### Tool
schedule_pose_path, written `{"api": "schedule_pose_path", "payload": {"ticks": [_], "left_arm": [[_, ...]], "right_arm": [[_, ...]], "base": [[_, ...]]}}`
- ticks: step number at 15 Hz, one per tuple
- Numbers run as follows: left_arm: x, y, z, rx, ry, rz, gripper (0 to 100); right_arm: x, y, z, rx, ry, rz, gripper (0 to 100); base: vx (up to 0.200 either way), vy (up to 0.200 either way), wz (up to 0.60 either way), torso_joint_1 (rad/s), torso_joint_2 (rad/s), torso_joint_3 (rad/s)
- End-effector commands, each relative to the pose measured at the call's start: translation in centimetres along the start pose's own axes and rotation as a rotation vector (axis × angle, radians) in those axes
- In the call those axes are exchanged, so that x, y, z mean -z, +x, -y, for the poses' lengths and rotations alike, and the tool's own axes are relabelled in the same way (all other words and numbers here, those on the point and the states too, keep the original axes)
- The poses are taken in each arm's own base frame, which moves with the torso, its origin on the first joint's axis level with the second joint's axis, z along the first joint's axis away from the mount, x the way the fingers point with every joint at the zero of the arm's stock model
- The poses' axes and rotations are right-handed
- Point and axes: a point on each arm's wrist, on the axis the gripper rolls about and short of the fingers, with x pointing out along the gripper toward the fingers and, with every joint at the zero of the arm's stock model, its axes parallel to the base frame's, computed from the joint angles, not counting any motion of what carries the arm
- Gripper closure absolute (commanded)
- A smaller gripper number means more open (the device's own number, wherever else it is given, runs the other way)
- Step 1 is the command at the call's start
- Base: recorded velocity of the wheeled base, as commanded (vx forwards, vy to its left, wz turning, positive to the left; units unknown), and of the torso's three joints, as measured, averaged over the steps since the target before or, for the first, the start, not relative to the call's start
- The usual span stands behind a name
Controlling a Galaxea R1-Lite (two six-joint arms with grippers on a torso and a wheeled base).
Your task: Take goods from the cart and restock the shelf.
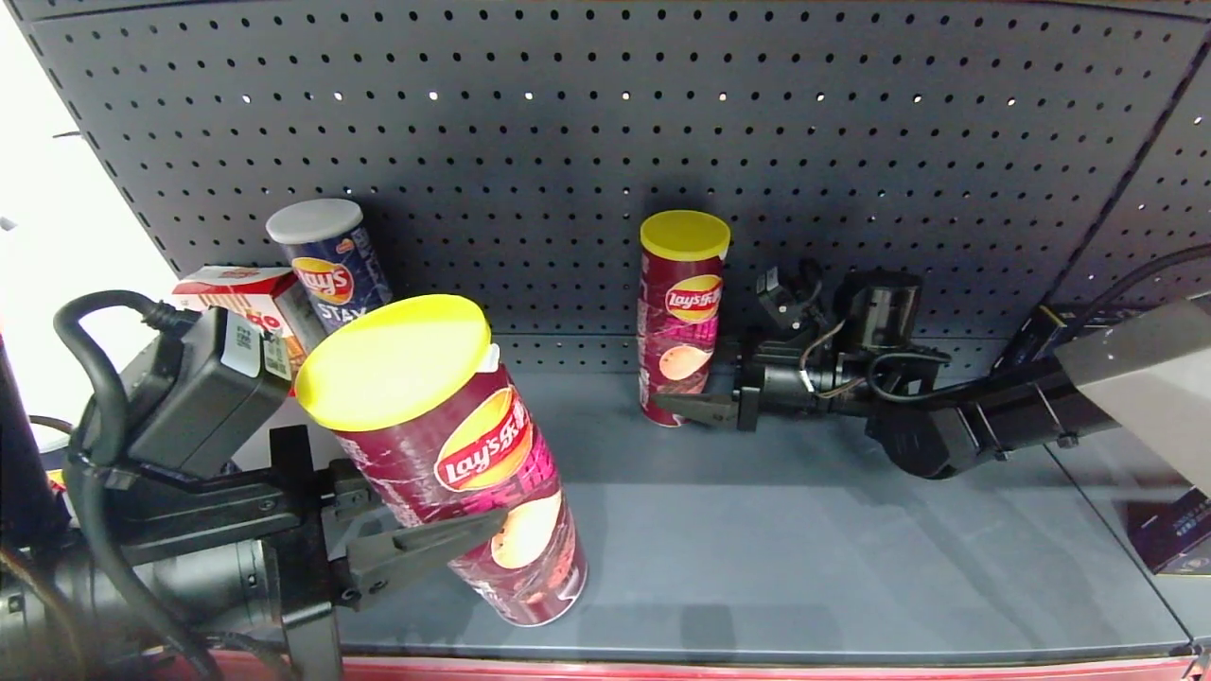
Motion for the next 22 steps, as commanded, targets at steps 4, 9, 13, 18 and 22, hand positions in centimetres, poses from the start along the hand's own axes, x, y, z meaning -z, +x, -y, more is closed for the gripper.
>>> {"api": "schedule_pose_path", "payload": {"ticks": [4, 9, 13, 18, 22], "left_arm": [[0.0, -0.1, 0.0, -0.003, 0.001, 0.003, 100], [0.0, -0.1, 0.0, -0.003, 0.002, 0.004, 100], [-0.2, -0.7, -0.1, -0.020, 0.005, 0.019, 100], [-0.5, -1.2, -0.2, -0.039, 0.010, 0.036, 100], [-0.6, -1.2, -0.3, -0.043, 0.011, 0.039, 100]], "right_arm": [[1.0, 2.0, 0.5, -0.019, -0.006, 0.007, 0], [1.0, 2.3, 0.0, -0.018, -0.010, 0.010, 100], [-2.1, 0.5, -2.4, 0.039, -0.024, 0.015, 100], [-3.1, -0.8, -8.9, 0.095, -0.002, -0.013, 100], [-2.0, -1.1, -13.9, 0.137, 0.034, 0.043, 100]], "base": [[0.000, 0.000, 0.00, 0.000, 0.00, 0.000], [0.000, 0.000, 0.00, 0.000, 0.00, 0.000], [0.000, 0.000, 0.00, 0.000, 0.00, 0.000], [0.000, 0.000, 0.00, 0.000, 0.00, 0.000], [0.000, 0.000, 0.00, 0.000, 0.00, 0.000]]}}
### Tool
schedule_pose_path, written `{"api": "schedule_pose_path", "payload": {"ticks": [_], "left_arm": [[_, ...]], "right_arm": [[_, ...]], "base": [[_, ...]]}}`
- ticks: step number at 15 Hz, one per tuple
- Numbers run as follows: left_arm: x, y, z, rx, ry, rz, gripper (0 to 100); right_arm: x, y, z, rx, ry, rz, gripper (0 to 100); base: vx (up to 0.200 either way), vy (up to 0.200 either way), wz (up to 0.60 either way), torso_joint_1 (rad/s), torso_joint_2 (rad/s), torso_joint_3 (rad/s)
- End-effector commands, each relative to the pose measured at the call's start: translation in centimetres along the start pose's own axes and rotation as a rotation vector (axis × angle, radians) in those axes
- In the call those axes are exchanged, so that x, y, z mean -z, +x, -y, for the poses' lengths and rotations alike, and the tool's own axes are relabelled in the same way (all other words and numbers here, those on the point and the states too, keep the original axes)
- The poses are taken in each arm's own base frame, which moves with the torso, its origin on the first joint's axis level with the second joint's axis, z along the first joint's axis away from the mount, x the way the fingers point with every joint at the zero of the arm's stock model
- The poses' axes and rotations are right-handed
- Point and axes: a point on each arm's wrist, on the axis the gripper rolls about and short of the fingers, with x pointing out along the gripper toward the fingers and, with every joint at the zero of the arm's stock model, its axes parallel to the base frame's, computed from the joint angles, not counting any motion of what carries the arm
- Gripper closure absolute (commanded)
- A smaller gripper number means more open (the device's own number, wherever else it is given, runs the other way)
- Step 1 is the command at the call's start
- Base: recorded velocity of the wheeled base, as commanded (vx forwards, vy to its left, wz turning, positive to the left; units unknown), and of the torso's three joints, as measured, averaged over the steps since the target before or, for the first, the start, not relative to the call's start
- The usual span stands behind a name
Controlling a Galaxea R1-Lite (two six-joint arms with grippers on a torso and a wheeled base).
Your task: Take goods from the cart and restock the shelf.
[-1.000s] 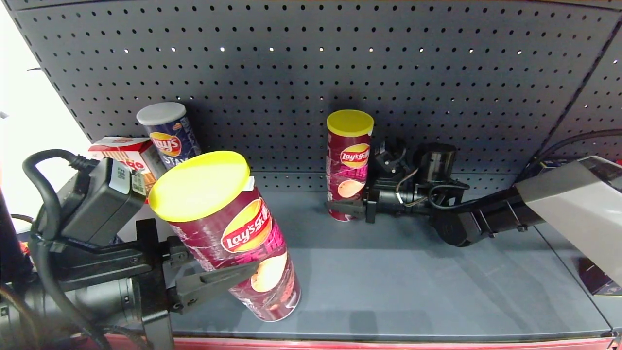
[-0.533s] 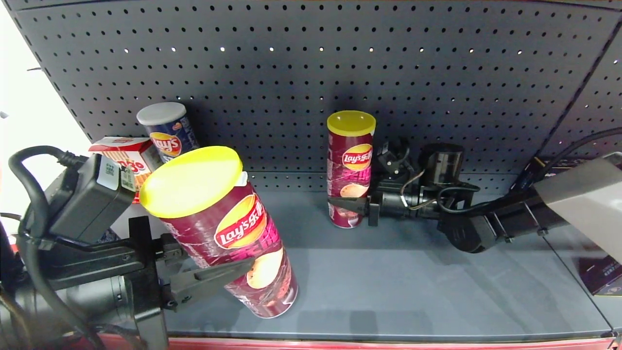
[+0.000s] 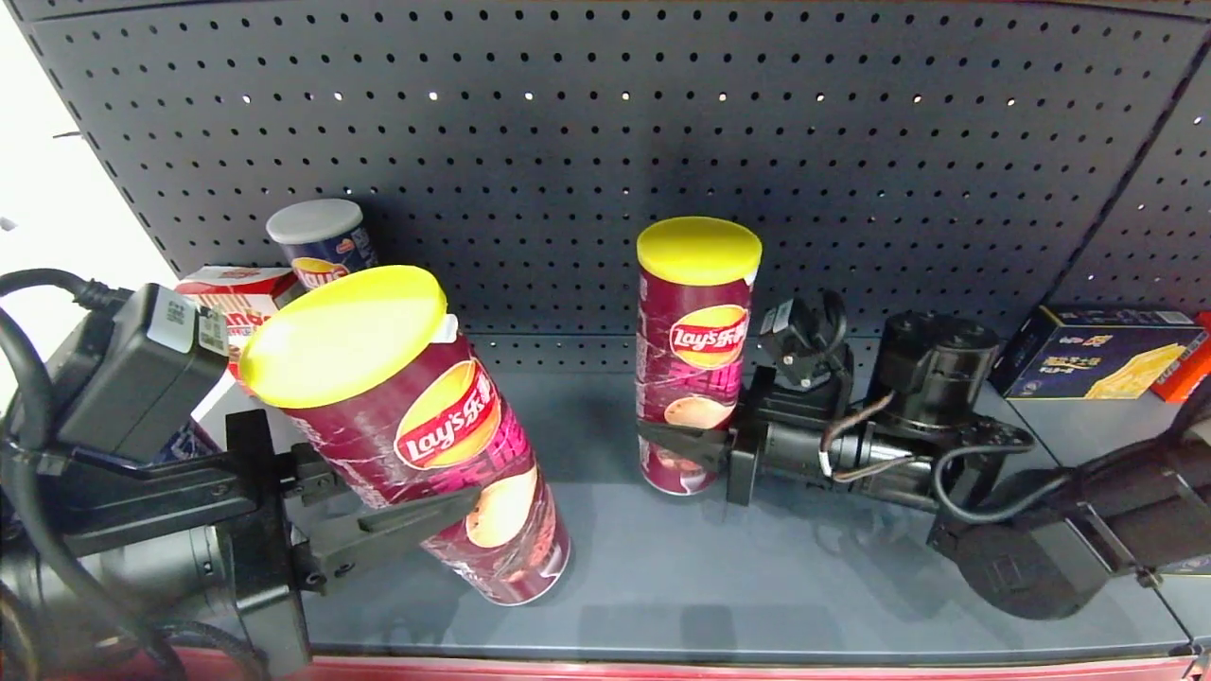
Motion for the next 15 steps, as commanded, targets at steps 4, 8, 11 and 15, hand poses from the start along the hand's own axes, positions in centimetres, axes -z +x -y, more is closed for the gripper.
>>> {"api": "schedule_pose_path", "payload": {"ticks": [4, 8, 11, 15], "left_arm": [[0.0, 0.0, 0.0, -0.002, 0.000, -0.001, 100], [-0.1, 0.0, 0.0, -0.002, 0.001, 0.002, 100], [0.0, 0.0, 0.0, -0.002, 0.000, 0.001, 100], [0.0, 0.0, 0.0, -0.002, 0.000, 0.001, 100]], "right_arm": [[2.4, -2.5, -4.7, -0.021, 0.040, -0.021, 100], [3.1, -2.7, -4.9, -0.017, 0.047, -0.035, 100], [3.8, -2.5, -4.7, -0.014, 0.054, -0.055, 100], [4.2, -2.4, -4.7, -0.014, 0.057, -0.060, 100]], "base": [[0.000, 0.000, 0.00, 0.000, 0.00, 0.000], [0.000, 0.000, 0.00, 0.000, 0.00, 0.000], [0.000, 0.000, 0.00, 0.000, 0.00, 0.000], [0.000, 0.000, 0.00, 0.000, 0.00, 0.000]]}}
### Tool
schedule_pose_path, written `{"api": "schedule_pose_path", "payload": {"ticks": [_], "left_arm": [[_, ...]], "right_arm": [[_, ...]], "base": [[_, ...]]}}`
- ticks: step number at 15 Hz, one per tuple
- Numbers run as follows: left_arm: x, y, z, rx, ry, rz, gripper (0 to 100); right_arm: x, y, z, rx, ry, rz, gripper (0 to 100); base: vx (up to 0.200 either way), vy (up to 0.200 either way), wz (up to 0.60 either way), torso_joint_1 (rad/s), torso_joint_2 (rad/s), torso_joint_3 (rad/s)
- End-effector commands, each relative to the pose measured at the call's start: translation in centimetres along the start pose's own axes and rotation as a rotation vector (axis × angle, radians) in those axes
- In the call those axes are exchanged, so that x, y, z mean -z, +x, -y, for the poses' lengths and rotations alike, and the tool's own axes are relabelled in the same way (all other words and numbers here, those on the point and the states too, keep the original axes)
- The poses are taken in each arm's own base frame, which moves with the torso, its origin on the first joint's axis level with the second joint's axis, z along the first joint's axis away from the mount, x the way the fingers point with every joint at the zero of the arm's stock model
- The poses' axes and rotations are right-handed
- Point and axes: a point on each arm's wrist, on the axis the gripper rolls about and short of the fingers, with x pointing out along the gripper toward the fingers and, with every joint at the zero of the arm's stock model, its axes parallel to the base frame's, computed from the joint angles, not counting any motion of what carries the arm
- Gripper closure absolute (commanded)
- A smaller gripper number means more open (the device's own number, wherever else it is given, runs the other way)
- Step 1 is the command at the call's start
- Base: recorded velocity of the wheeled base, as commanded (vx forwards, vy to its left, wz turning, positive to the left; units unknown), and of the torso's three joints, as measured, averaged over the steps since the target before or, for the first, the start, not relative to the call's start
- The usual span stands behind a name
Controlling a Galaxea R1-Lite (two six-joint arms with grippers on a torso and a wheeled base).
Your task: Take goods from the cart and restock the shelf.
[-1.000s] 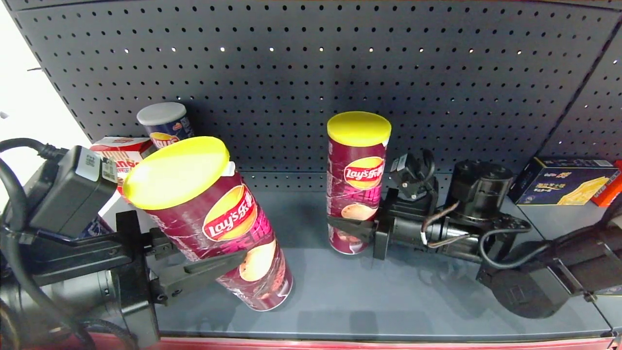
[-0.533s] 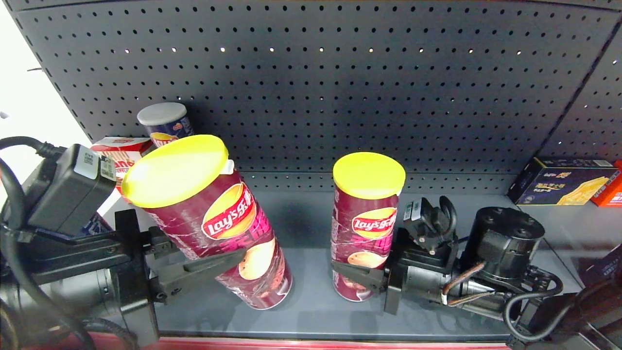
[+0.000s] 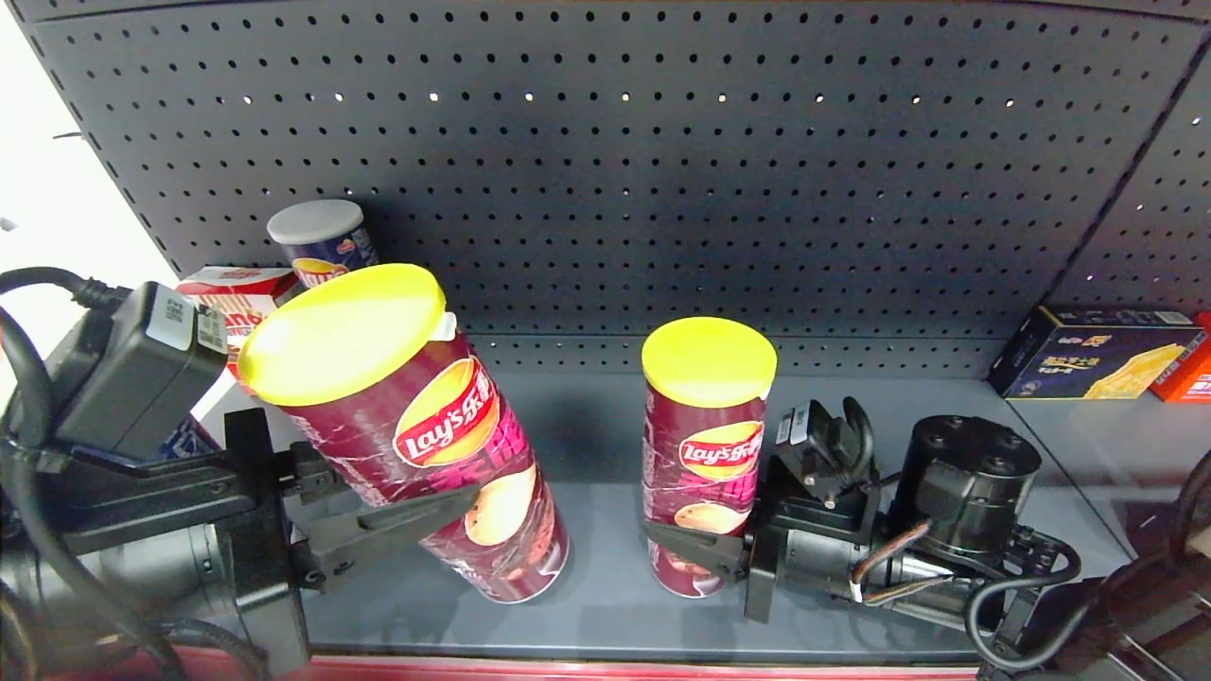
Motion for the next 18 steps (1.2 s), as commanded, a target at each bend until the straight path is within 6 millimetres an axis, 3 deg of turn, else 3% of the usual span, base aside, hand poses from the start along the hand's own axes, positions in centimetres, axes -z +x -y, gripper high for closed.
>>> {"api": "schedule_pose_path", "payload": {"ticks": [1, 2, 3, 8, 14, 18], "left_arm": [[0.0, 0.0, 0.0, 0.000, 0.000, 0.000, 100], [0.0, 0.0, 0.0, 0.000, 0.000, 0.000, 100], [0.0, 0.0, 0.0, 0.000, 0.000, 0.000, 100], [0.1, 0.0, 0.0, 0.000, 0.000, 0.000, 100], [0.2, -0.1, 0.1, 0.002, -0.002, -0.004, 100], [0.0, -0.3, 0.2, 0.002, 0.004, 0.008, 100]], "right_arm": [[0.3, 0.1, -0.1, -0.004, 0.005, -0.009, 100], [0.4, 0.1, -0.1, -0.003, 0.005, -0.013, 100], [0.4, 0.0, -0.2, -0.003, 0.004, -0.013, 0], [-0.7, -2.2, -1.0, 0.024, -0.016, 0.010, 0], [-3.5, -8.0, -3.5, 0.046, -0.059, 0.088, 0], [-5.0, -14.3, -4.5, 0.197, -0.133, 0.164, 0]], "base": [[0.000, 0.000, 0.00, 0.000, 0.00, 0.000], [0.000, 0.000, 0.00, 0.000, 0.00, 0.000], [0.000, 0.000, 0.00, 0.000, 0.00, 0.000], [0.000, 0.000, 0.00, 0.000, 0.00, 0.000], [0.000, 0.000, 0.00, 0.000, 0.00, 0.000], [0.000, 0.000, 0.00, 0.000, 0.00, 0.000]]}}
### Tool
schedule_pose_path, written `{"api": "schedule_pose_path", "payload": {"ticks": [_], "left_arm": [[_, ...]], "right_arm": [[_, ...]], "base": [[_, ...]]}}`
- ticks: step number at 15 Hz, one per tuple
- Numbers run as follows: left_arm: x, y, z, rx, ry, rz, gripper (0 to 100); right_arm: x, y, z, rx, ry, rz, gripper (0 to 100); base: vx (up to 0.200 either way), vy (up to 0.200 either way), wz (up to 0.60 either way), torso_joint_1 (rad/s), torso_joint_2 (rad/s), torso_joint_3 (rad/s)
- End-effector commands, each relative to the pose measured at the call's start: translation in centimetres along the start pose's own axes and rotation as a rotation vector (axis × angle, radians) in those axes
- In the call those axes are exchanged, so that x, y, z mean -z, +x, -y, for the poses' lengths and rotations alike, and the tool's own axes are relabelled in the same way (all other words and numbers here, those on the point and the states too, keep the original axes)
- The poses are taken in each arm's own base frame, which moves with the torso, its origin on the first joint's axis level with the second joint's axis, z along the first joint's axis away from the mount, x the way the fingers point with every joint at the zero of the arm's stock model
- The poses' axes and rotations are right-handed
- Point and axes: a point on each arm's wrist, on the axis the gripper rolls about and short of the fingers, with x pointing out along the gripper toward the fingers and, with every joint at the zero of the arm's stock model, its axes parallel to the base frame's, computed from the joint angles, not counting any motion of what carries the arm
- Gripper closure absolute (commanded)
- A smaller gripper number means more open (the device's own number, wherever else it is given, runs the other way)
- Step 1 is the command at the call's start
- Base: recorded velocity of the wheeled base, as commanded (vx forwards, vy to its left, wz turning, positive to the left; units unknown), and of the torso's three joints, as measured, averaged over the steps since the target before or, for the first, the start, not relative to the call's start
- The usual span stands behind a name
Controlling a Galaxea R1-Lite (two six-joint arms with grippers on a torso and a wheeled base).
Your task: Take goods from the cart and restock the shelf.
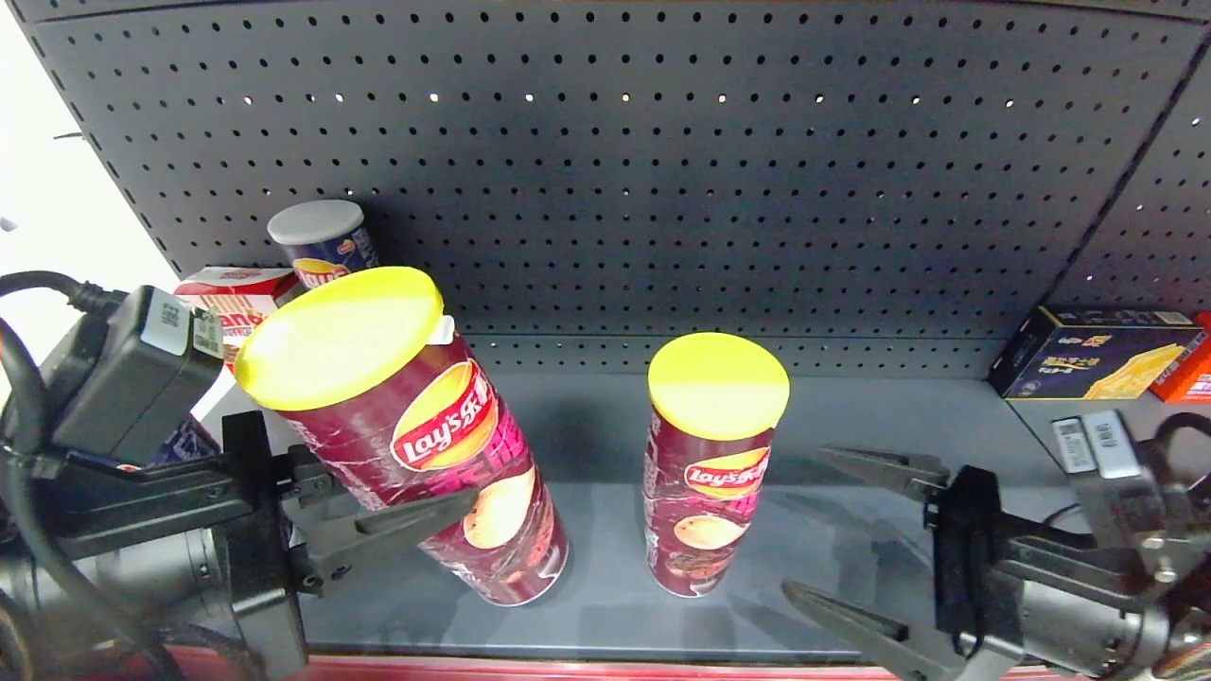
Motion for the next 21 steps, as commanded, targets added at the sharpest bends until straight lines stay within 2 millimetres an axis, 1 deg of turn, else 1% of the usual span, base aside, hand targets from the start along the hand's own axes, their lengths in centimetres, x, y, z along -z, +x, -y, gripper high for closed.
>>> {"api": "schedule_pose_path", "payload": {"ticks": [1, 2, 3, 5, 6, 7, 8, 9, 11, 14, 17, 19, 20, 21], "left_arm": [[-0.1, -0.2, 0.1, -0.001, 0.003, 0.008, 100], [-0.1, -0.3, 0.1, -0.001, 0.005, 0.008, 100], [-0.1, -0.3, 0.1, -0.001, 0.005, 0.008, 100], [-0.1, -0.3, 0.1, 0.001, 0.005, 0.010, 100], [0.0, -0.3, 0.1, 0.002, 0.005, 0.008, 100], [0.0, -0.3, 0.1, 0.004, 0.005, 0.009, 100], [0.0, -0.3, 0.1, 0.004, 0.005, 0.009, 100], [0.0, -0.3, 0.1, 0.004, 0.003, 0.006, 100], [0.0, -0.3, 0.1, 0.004, 0.005, 0.009, 100], [0.0, -0.4, 0.2, 0.005, 0.005, 0.009, 100], [-0.1, -0.4, 0.3, 0.008, 0.007, 0.013, 100], [-0.1, -0.5, 0.3, 0.008, 0.008, 0.016, 100], [-0.2, -0.6, 0.3, 0.007, 0.010, 0.019, 100], [-0.2, -0.7, 0.4, 0.005, 0.011, 0.021, 100]], "right_arm": [[-1.7, -4.6, -0.2, 0.123, -0.063, 0.064, 0], [-2.1, -7.1, 0.0, 0.241, -0.083, 0.053, 0], [-2.6, -8.6, 0.0, 0.340, -0.103, 0.053, 0], [-3.0, -10.2, -0.6, 0.496, -0.105, 0.039, 0], [-3.1, -11.2, -1.4, 0.596, -0.099, 0.029, 0], [-2.9, -12.7, -2.9, 0.675, -0.088, 0.007, 0], [-2.9, -12.7, -2.9, 0.675, -0.088, 0.007, 0], [-2.1, -15.0, -5.3, 0.718, -0.065, -0.044, 0], [-1.3, -16.8, -7.2, 0.755, -0.054, -0.069, 0], [0.2, -18.2, -8.9, 0.879, -0.046, -0.107, 0], [2.2, -19.2, -10.6, 0.998, -0.041, -0.138, 0], [4.1, -19.6, -11.7, 1.040, -0.031, -0.150, 0], [4.7, -19.6, -11.6, 1.056, -0.021, -0.164, 0], [5.3, -19.6, -11.3, 1.113, -0.036, -0.168, 0]], "base": [[0.000, 0.000, 0.00, 0.000, 0.00, 0.000], [0.000, 0.000, 0.00, 0.000, 0.00, 0.000], [0.000, 0.000, 0.00, 0.000, 0.00, 0.000], [0.000, 0.000, 0.00, 0.000, 0.00, 0.000], [0.000, 0.000, 0.00, 0.000, 0.00, 0.000], [0.000, 0.000, 0.00, 0.000, 0.00, 0.000], [0.000, 0.000, 0.00, 0.000, 0.00, 0.000], [0.000, 0.000, 0.00, 0.000, 0.00, 0.000], [0.000, 0.000, 0.00, 0.000, 0.00, 0.000], [0.000, 0.000, 0.00, 0.000, 0.00, 0.000], [0.000, 0.000, 0.00, 0.000, 0.00, 0.000], [0.000, 0.000, 0.00, 0.000, 0.00, 0.000], [0.000, 0.000, 0.00, 0.000, 0.00, 0.000], [0.000, 0.000, 0.00, 0.000, 0.00, 0.000]]}}
